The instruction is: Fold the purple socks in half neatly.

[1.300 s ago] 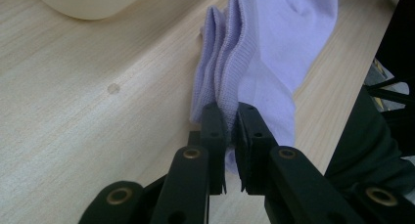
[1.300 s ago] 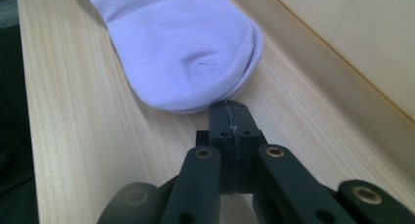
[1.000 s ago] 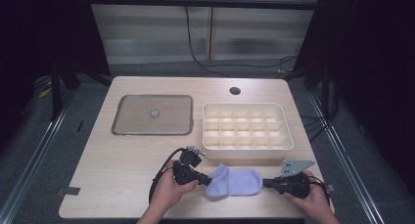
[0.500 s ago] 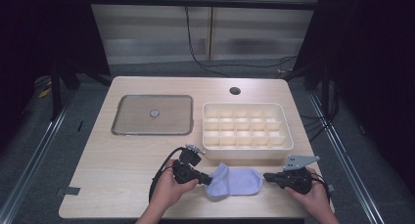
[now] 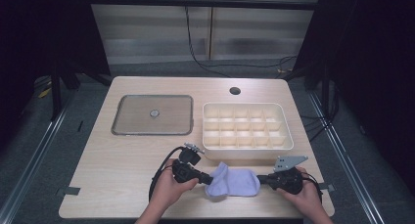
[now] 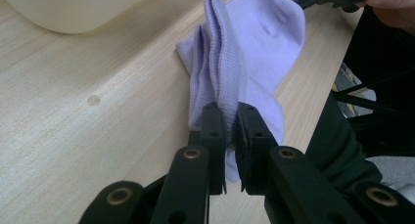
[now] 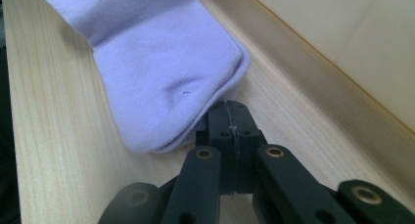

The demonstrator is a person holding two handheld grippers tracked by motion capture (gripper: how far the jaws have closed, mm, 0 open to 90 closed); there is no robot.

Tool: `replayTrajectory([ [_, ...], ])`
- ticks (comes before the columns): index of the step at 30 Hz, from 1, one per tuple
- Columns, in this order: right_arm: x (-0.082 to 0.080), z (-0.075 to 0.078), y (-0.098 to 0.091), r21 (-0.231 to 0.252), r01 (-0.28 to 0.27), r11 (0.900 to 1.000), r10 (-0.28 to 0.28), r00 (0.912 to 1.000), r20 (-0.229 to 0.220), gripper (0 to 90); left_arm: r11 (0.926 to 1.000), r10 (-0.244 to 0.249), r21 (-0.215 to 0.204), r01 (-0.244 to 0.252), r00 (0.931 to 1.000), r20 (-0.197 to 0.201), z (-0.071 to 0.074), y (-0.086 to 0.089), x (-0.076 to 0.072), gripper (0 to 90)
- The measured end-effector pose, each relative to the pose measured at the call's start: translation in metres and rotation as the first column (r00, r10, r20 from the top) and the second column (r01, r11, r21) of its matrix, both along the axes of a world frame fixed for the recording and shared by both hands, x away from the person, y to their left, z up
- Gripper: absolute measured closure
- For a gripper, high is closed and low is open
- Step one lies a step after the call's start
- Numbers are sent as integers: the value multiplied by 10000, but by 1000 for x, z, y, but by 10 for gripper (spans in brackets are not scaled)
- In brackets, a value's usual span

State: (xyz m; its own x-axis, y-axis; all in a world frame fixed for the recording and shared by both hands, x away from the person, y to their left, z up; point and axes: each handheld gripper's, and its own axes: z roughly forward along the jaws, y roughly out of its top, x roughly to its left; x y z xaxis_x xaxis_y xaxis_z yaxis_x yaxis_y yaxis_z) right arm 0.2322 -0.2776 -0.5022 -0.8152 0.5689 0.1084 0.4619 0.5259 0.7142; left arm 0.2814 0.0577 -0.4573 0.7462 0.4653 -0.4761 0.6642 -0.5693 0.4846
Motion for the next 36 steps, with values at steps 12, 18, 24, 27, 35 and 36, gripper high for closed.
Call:
replayTrajectory([
  [12,-1,0,4,53,-149,9999,149,9999,-71,900,9999,-147,-77,147,9999,-16,8,-6,0,833],
  [18,-2,0,6,61,-153,9999,154,9998,-101,900,9998,-170,-71,170,9998,-71,12,-5,1,834],
  [24,-2,0,8,51,-176,9998,177,9998,-132,900,9997,-246,-76,245,9997,-59,14,-8,1,834],
  [27,-2,0,8,37,-182,9998,183,9998,-126,898,9997,-256,-42,256,9997,-66,15,-9,2,834],
  [35,-2,0,9,11,-214,9998,214,9997,-94,897,9997,-253,14,253,9996,-135,16,-9,2,834],
  [36,-2,0,9,11,-214,9998,214,9997,-94,897,9997,-253,14,253,9996,-135,16,-9,2,833],
])
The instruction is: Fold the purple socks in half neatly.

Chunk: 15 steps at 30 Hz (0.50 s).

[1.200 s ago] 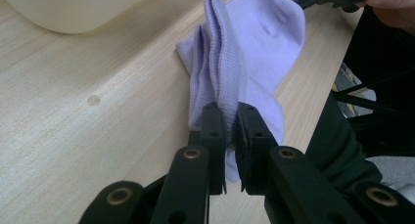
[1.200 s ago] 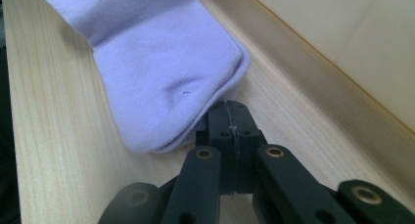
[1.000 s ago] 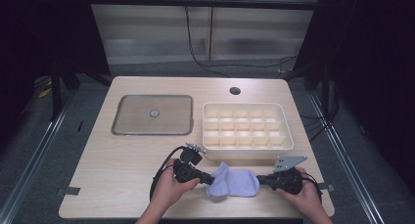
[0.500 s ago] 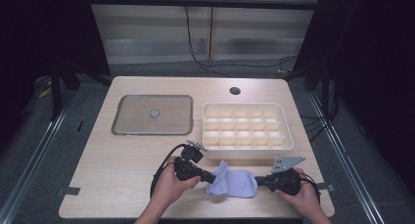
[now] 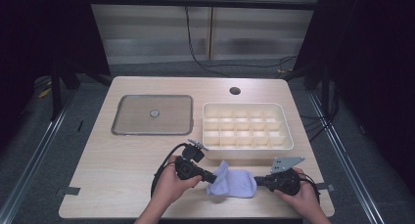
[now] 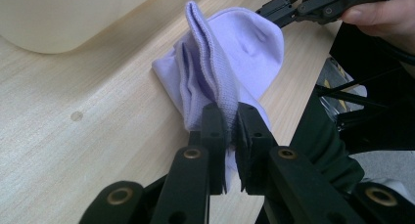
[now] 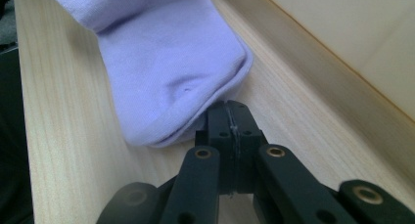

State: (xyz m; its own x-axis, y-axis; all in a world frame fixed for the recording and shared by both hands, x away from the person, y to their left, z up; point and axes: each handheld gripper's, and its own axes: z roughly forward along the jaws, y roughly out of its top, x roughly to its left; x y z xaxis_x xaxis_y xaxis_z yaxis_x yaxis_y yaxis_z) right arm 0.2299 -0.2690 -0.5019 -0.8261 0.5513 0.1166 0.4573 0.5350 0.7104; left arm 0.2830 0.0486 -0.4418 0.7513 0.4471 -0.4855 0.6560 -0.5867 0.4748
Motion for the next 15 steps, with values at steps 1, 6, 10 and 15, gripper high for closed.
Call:
replayTrajectory([
  [1,0,0,0,-5,-17,10000,17,10000,19,898,10000,11,-89,-12,10000,-39,0,0,0,833],
  [6,0,0,2,38,-57,10000,57,10000,-10,897,9999,-13,-106,12,10000,-56,1,-2,1,833],
  [10,0,0,2,29,-31,10000,31,10000,-15,898,9999,-45,-95,44,9999,-96,2,-4,0,833],
  [15,0,0,3,43,-48,10000,49,10000,-51,897,9999,-129,-46,128,9999,-90,2,-8,0,833],
])
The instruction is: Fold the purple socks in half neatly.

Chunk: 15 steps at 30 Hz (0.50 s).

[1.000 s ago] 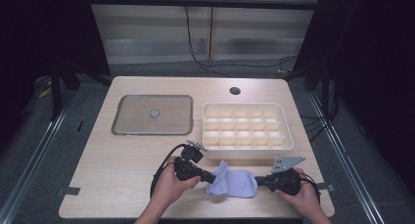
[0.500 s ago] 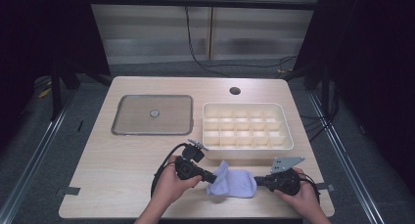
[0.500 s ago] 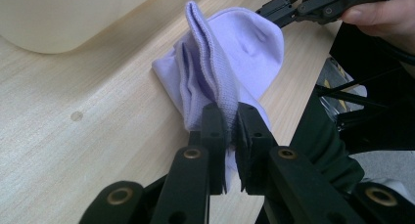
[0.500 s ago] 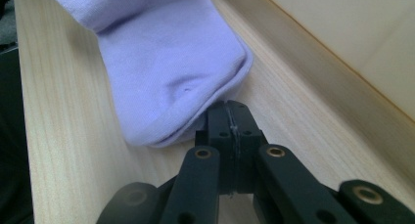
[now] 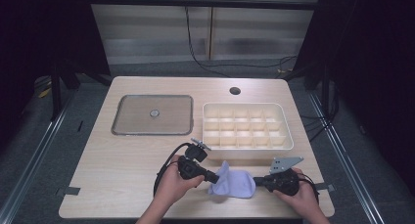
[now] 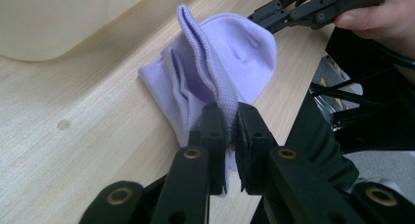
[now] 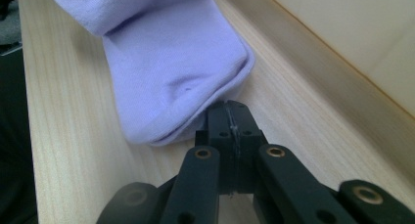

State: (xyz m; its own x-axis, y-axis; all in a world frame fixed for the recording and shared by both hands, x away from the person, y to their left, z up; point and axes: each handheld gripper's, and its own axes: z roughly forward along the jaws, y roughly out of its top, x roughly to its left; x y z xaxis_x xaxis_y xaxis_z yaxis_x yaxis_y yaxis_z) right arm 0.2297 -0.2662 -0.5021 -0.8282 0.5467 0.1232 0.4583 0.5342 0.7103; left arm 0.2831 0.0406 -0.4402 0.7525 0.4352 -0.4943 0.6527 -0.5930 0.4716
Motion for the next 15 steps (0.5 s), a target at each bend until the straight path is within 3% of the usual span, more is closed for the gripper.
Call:
replayTrajectory([
  [15,-1,0,4,40,-63,10000,63,10000,-24,898,9997,-214,152,215,9997,-83,0,-13,-1,833],
])
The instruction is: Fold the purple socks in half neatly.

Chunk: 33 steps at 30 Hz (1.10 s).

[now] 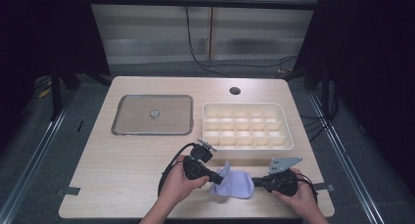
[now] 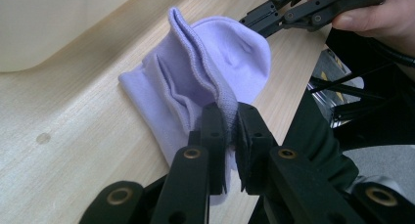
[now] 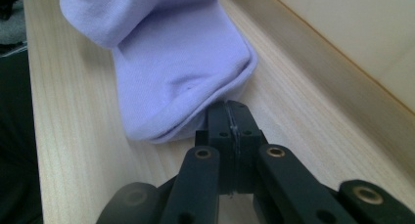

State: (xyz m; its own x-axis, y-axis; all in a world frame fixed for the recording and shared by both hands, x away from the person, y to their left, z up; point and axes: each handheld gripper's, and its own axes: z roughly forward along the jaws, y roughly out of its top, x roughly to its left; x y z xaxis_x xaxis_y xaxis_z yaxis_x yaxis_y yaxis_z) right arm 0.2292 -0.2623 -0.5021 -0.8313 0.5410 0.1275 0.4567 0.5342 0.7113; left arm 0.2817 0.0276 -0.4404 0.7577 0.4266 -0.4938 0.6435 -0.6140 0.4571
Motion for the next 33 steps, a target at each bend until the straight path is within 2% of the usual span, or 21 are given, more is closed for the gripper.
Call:
replayTrajectory([
  [33,-1,0,7,44,-68,10000,69,9999,-80,900,9995,-313,112,311,9994,122,-2,-17,-3,833],
])
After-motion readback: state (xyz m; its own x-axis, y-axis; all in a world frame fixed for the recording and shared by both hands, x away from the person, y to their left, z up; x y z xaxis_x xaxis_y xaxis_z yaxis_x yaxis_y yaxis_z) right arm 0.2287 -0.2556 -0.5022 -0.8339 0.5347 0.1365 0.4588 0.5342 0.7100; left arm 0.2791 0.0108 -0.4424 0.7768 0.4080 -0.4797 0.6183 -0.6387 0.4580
